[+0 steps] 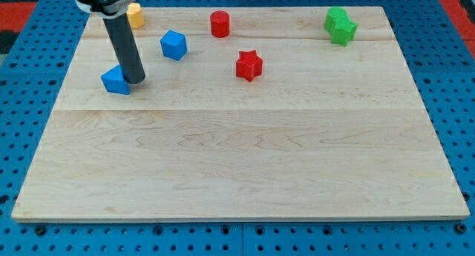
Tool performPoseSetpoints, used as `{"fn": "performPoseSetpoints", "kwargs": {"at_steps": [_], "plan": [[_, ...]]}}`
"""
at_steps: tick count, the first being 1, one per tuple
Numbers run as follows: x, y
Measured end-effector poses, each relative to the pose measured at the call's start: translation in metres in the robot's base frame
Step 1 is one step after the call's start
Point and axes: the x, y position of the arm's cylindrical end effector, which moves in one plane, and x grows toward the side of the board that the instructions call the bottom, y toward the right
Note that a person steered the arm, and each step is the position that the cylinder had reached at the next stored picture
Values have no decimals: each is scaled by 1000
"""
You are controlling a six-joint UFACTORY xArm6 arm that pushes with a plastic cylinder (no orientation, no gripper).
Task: Move your arm towards red circle
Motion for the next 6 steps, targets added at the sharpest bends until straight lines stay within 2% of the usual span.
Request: {"fn": "performPoseSetpoints", "kwargs": {"at_steps": [3,4,6], "plan": [[13,-37],[5,-5],[-34,109]]}}
